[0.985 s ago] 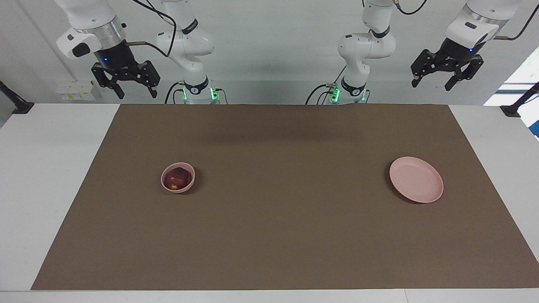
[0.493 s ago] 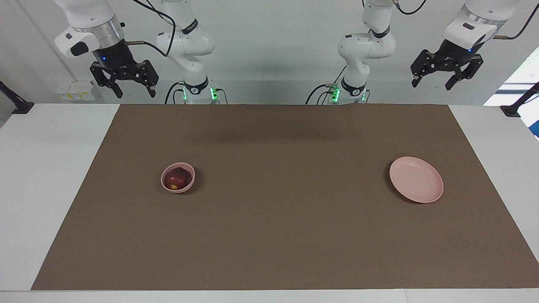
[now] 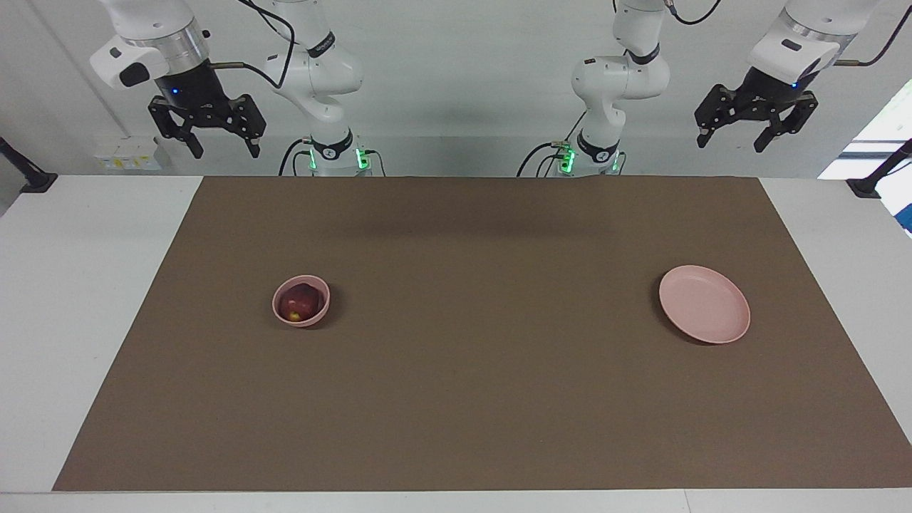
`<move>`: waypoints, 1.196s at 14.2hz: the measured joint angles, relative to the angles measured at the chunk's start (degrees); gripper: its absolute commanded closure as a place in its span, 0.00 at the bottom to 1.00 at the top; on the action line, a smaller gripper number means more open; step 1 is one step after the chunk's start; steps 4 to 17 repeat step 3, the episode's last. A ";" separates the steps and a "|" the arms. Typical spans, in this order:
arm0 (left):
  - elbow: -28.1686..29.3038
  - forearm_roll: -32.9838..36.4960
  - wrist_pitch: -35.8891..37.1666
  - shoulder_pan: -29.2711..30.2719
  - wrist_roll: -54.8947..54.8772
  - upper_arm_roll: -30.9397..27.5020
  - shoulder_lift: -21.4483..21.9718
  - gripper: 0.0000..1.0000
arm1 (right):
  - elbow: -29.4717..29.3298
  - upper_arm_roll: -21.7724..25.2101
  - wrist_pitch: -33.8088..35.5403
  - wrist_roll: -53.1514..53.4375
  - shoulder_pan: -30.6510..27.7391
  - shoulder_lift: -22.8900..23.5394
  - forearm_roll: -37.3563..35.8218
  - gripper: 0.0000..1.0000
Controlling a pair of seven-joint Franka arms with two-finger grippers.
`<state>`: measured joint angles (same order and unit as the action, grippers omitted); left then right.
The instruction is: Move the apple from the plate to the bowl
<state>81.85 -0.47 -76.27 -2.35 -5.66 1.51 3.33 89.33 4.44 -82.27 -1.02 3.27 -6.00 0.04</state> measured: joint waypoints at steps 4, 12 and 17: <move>0.00 0.00 0.01 0.00 0.00 0.01 0.04 0.00 | -0.01 0.01 0.59 0.00 0.00 -0.07 0.00 0.00; 0.00 0.00 0.01 0.00 0.00 0.01 0.04 0.00 | -0.01 0.01 0.59 0.00 0.00 -0.07 0.00 0.00; 0.00 0.00 0.01 0.00 0.00 0.01 0.04 0.00 | -0.01 0.01 0.59 0.00 0.00 -0.07 0.00 0.00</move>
